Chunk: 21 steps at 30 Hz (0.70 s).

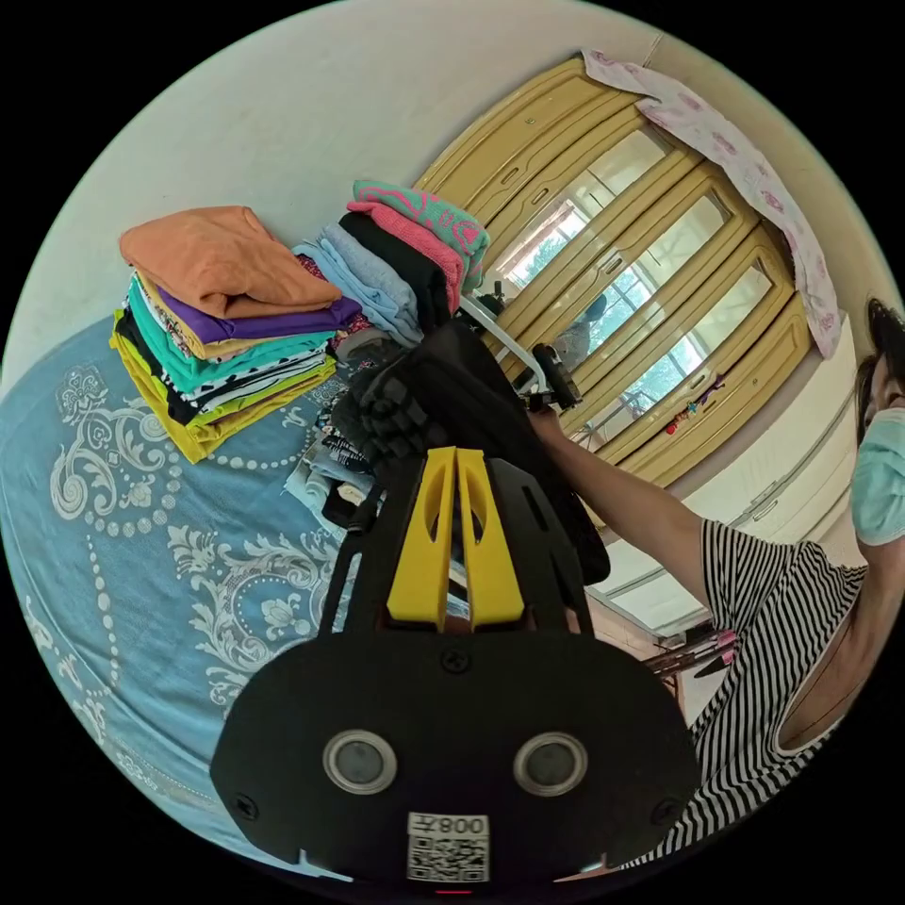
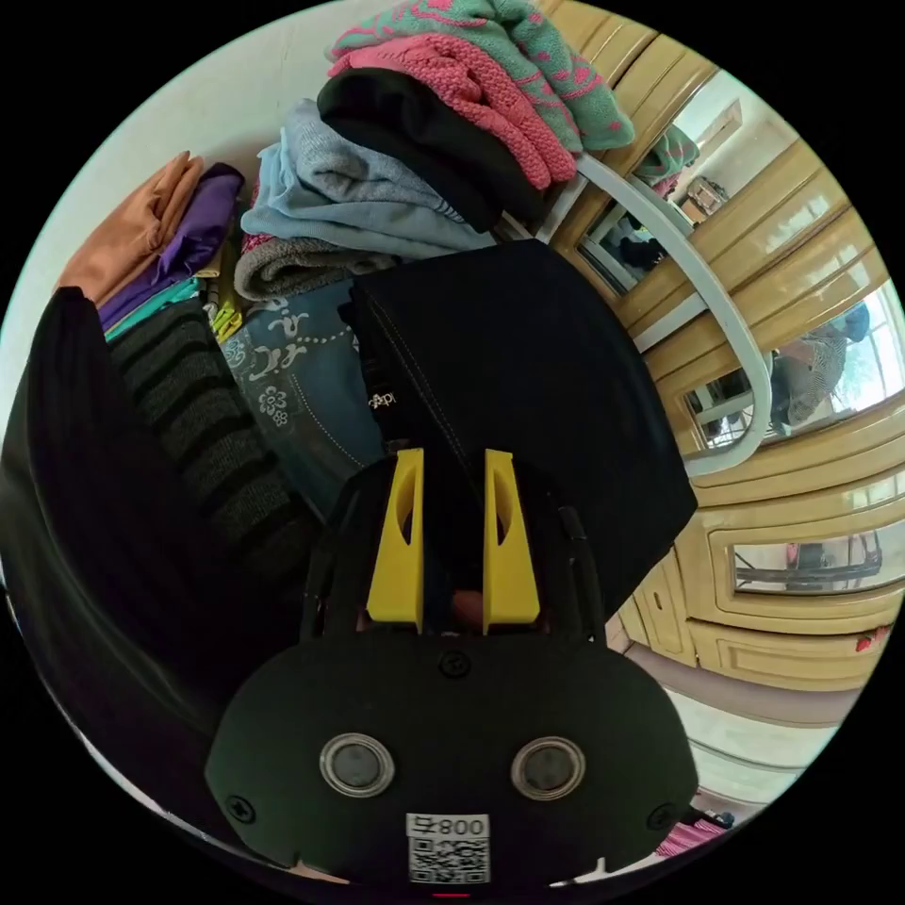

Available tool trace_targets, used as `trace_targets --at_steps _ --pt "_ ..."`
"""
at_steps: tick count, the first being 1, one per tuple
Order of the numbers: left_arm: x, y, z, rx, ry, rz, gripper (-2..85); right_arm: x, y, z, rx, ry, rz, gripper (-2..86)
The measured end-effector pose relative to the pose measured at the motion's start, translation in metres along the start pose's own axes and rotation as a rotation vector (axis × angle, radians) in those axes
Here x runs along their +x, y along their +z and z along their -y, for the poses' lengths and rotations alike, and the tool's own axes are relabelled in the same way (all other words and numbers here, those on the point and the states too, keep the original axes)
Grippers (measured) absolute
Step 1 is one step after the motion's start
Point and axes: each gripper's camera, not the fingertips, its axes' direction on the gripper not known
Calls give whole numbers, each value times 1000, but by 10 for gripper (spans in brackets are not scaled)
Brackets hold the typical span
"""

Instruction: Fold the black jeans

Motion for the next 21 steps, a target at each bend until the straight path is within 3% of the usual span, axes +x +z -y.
trace_targets --at_steps 7,14,21 --pt "3 -40 -47 -45 -7 -14 0 57 -14 -47 104 205 284 45" --pt "14 -103 -106 -56 -19 -38 0 136 -55 -142 436 543 691 21" --pt "35 -175 -170 -17 -62 -100 0 166 -156 -209 838 513 1109 7"
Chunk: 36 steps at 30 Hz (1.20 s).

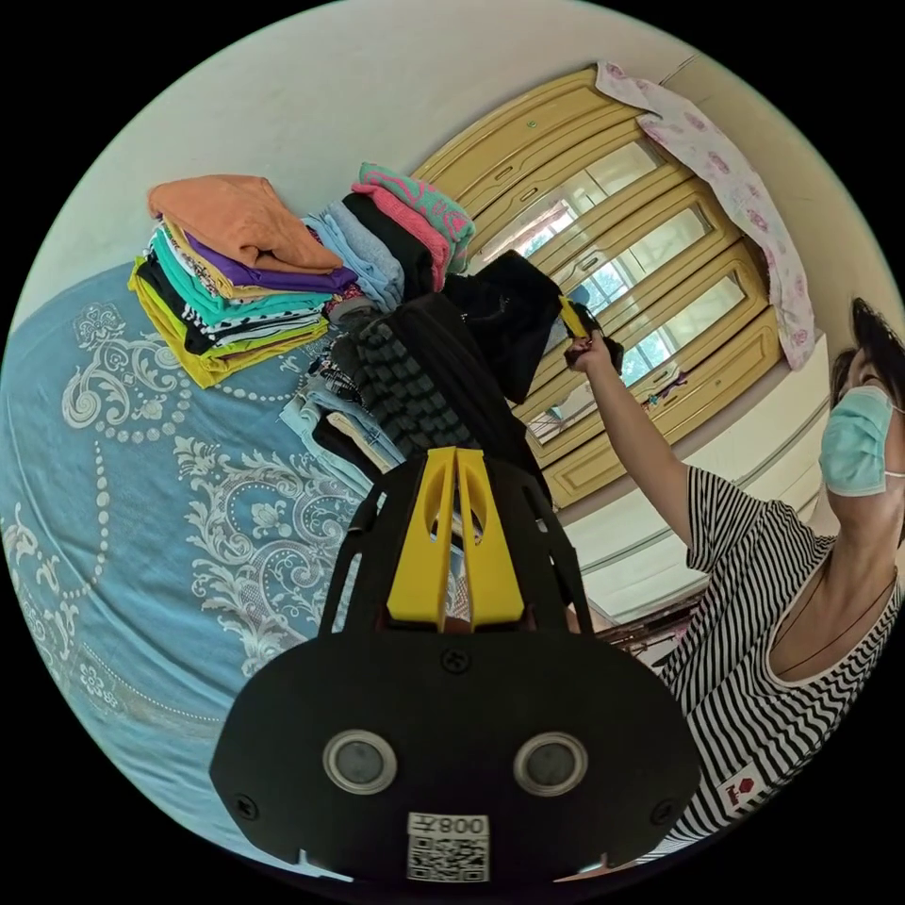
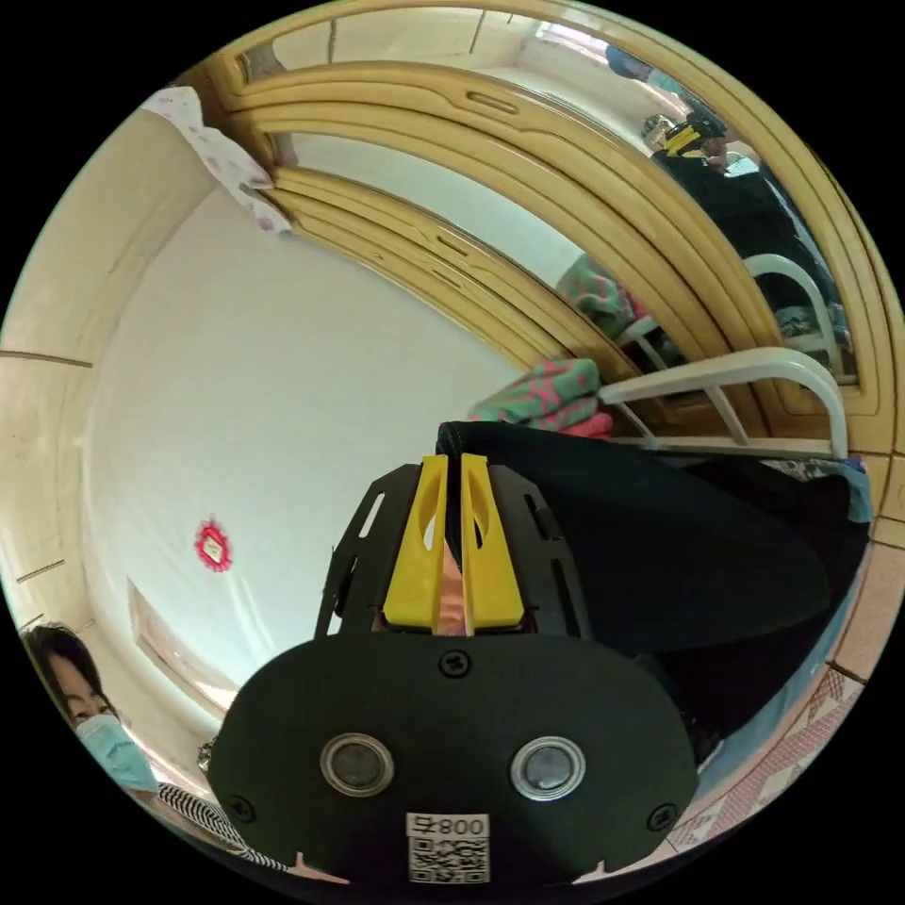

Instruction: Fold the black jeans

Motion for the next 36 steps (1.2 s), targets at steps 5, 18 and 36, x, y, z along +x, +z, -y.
trace_targets --at_steps 5,18,36 --pt "28 -61 -45 95 -18 -22 1 -121 -11 -4 -65 -211 17 8" --pt "203 -249 -156 387 351 126 138 -414 -73 -121 -74 -428 580 13" --pt "301 -561 -546 726 -52 701 5 -546 7 -522 -690 -378 1008 15"
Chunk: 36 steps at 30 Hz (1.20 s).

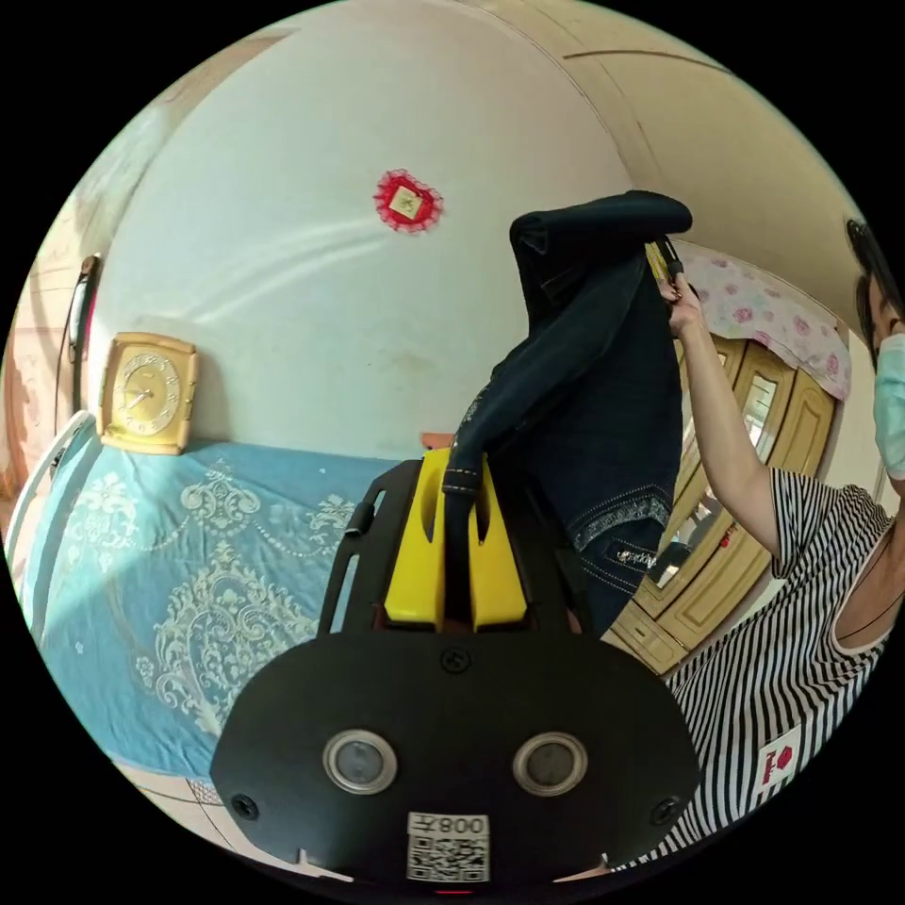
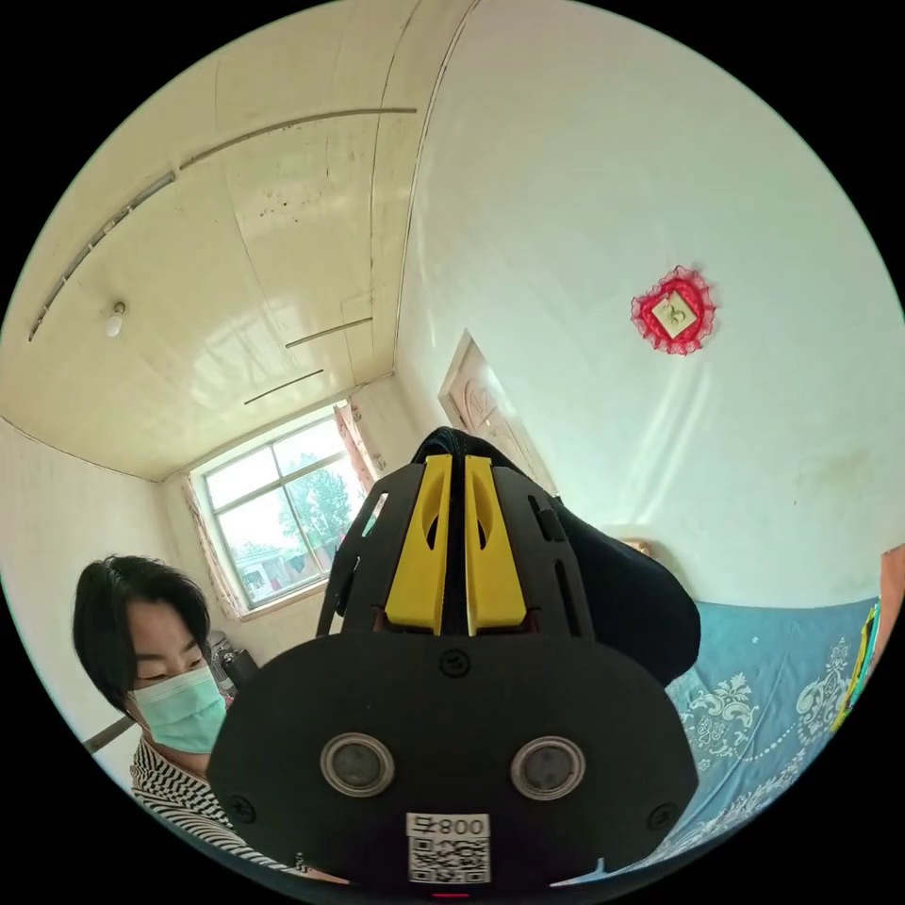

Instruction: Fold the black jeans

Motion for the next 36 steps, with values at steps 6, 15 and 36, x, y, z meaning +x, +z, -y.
trace_targets --at_steps 6,15,36 --pt "-40 -118 6 71 23 234 -2 24 79 -46 -47 37 70 15" --pt "-74 -206 21 95 64 350 -3 80 149 -81 -78 81 77 16" --pt "-224 -48 -1 -849 157 417 -5 360 27 -427 -119 916 -623 8"
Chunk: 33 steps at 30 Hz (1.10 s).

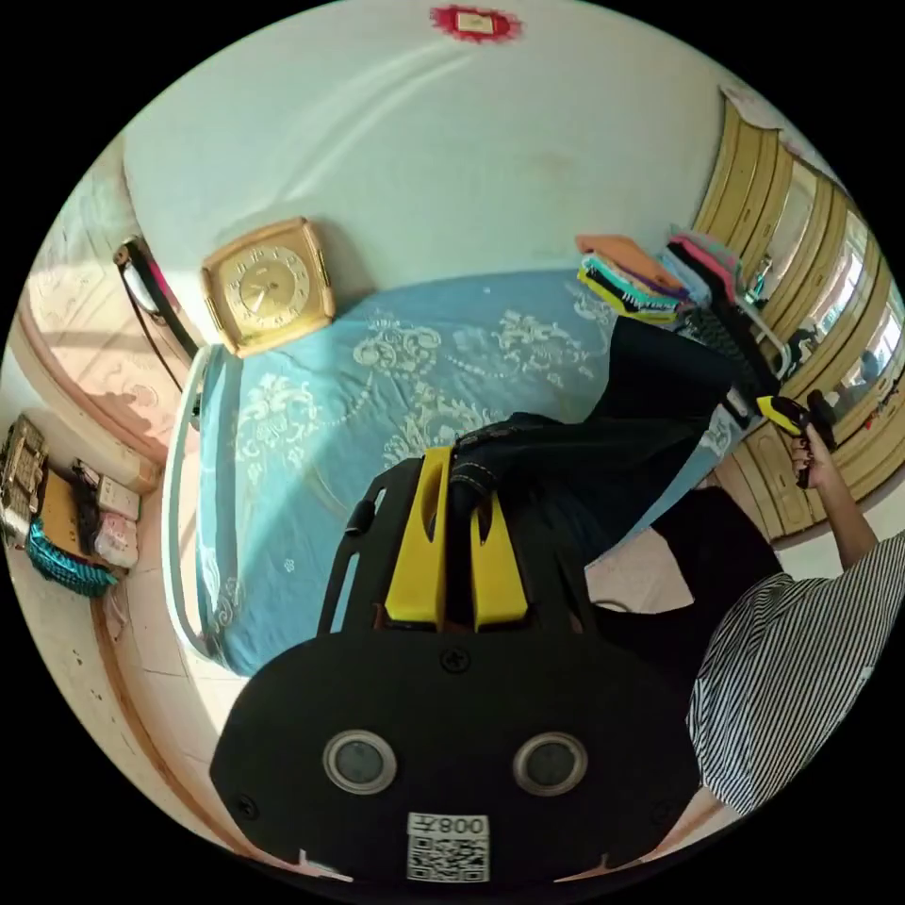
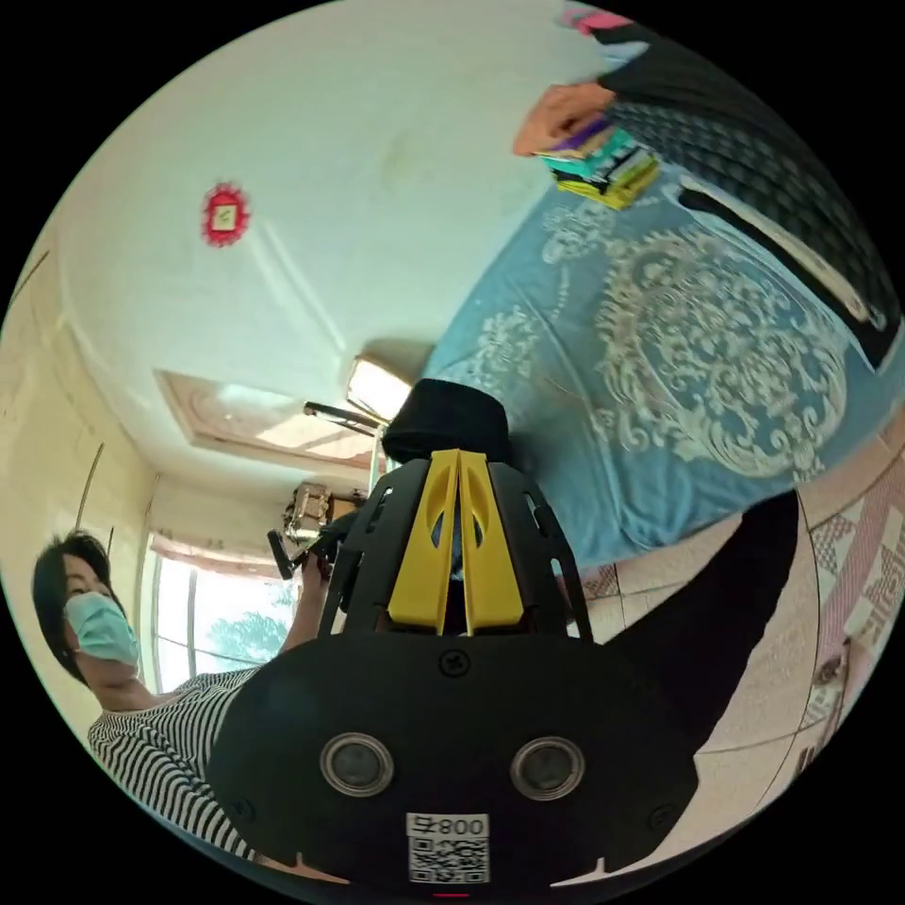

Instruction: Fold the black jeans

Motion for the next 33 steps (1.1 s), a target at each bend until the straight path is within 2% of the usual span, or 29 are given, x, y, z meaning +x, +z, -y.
trace_targets --at_steps 2,6,12,18,23,27,33 --pt "0 34 3 -83 -6 9 -5 5 21 3 -48 -32 -134 13" --pt "-26 45 8 -35 -148 -66 -5 -27 92 37 -197 -263 -340 63" --pt "-66 55 12 -18 -241 -141 -5 -58 204 80 -401 -588 -510 104" --pt "-93 75 19 -25 -290 -168 -4 -50 296 77 -635 -694 -556 128" --pt "-116 88 22 -25 -305 -182 -4 -40 316 81 -605 -797 -744 91" --pt "-136 98 25 -17 -312 -185 -4 -32 315 99 -628 -829 -775 64" --pt "-162 106 26 15 -305 -189 -4 -20 274 144 -619 -734 -643 30"
